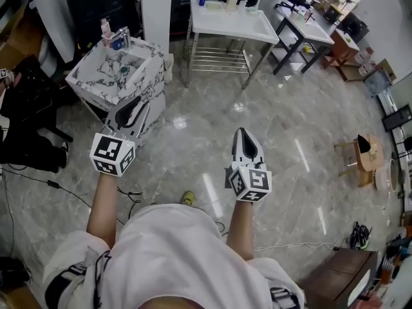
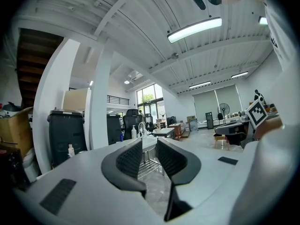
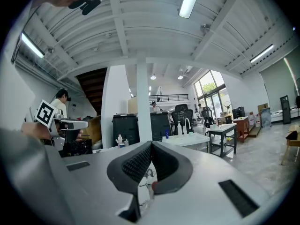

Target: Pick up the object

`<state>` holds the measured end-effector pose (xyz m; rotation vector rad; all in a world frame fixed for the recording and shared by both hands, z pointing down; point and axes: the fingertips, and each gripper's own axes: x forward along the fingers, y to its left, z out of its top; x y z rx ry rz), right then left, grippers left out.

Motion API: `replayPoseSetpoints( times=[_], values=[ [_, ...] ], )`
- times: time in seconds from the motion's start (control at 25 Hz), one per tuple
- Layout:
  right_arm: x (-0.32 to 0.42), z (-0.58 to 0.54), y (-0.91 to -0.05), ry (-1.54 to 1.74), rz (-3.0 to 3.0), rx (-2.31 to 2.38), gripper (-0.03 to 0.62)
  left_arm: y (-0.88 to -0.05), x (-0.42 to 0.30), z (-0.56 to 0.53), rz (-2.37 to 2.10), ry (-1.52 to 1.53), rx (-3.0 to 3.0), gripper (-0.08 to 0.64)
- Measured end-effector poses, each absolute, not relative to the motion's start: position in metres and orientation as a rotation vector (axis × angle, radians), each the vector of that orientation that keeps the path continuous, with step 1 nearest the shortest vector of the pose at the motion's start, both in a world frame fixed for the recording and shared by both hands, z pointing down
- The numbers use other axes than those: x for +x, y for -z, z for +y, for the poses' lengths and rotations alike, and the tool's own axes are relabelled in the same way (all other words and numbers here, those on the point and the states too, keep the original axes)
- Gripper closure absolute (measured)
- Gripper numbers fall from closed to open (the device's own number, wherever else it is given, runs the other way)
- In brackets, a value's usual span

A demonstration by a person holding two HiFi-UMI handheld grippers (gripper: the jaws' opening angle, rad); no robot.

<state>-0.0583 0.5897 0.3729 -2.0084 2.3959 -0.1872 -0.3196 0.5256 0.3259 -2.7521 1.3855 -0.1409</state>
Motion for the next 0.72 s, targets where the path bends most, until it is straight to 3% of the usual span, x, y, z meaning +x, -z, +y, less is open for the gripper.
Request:
replayPoseSetpoints(
  times=[0.72],
  values=[
    [0.024, 0.504, -0.392, 0.194, 2.45, -1.91, 0.586, -0.343, -0.228, 0.459, 1.436, 0.174, -2.716, 0.468]
  ],
)
